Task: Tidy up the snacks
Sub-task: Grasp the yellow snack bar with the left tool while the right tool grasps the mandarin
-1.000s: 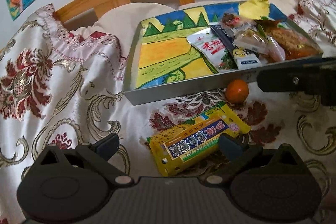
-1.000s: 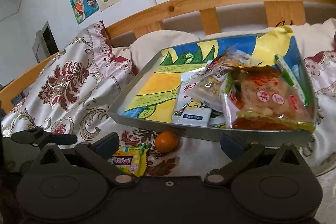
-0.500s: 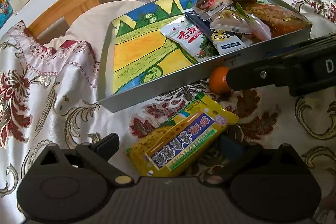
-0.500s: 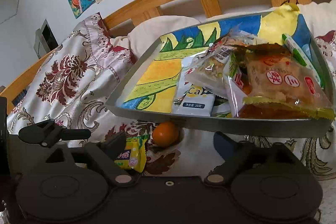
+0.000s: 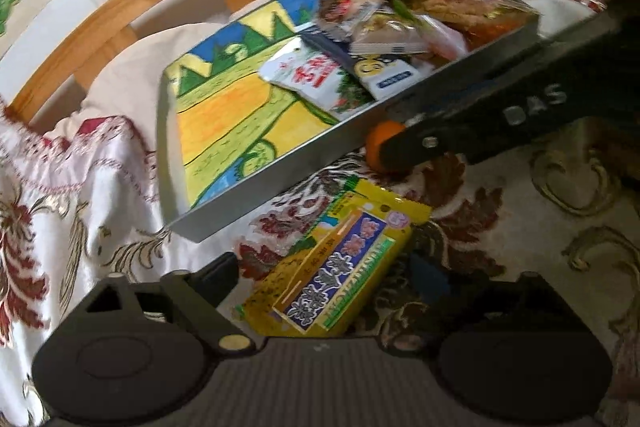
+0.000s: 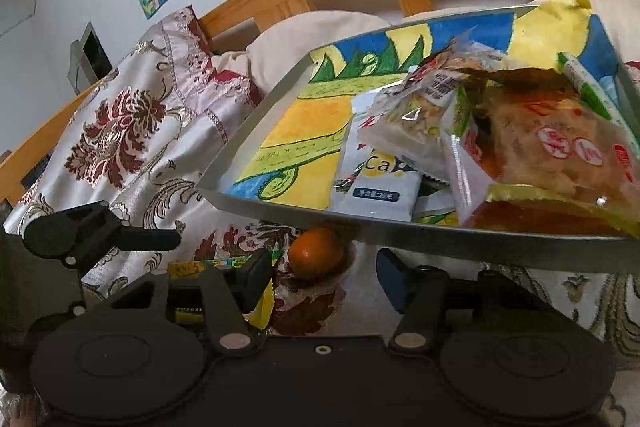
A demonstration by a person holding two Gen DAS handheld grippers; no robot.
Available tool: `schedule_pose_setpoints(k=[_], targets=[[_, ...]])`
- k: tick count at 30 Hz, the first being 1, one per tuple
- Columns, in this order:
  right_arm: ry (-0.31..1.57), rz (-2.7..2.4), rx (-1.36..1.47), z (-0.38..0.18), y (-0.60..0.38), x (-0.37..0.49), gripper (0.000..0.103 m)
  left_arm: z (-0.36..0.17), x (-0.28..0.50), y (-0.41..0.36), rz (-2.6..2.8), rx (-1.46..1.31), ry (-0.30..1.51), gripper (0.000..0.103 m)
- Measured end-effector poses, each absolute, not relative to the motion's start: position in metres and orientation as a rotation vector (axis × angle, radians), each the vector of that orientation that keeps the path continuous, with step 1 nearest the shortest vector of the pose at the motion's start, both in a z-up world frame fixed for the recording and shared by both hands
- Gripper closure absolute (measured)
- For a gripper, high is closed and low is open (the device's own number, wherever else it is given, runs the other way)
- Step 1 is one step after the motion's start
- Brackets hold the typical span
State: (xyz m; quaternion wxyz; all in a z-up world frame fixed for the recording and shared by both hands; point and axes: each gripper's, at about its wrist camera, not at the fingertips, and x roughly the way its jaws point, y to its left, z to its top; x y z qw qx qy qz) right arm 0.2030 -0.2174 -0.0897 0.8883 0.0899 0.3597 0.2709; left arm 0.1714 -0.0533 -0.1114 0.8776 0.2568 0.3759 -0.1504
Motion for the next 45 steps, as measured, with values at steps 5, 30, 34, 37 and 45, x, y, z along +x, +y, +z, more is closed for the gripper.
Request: schedule_pose_setpoints(k=[5, 30, 34, 37, 45], targets=[[0.757, 0.583, 0.174, -0.092, -0.210, 0.209, 0.043, -0.107, 0.174, -0.053, -0.358, 0.533, 0.828, 0.026], [0.760, 0.585, 0.133, -0.090, -0.207, 0.207, 0.069, -0.091, 0.176, -0.032, -0.293, 0.309, 0.977, 0.043], [0.738, 0.590, 0.108, -0.085, -0.206, 0.202, 0.069, -0.089, 0.174, -0.029, -0.261, 0.259, 0.999, 0.043], [0.715, 0.596, 0.087, -0.080, -0.206, 0.197, 0.069, -0.087, 0.171, -0.027, -0.244, 0.230, 1.015, 0.043], [0.684, 0.606, 0.060, -0.070, -0.206, 0.186, 0.069, -0.081, 0.164, -0.020, -0.206, 0.157, 1.019, 0.047]])
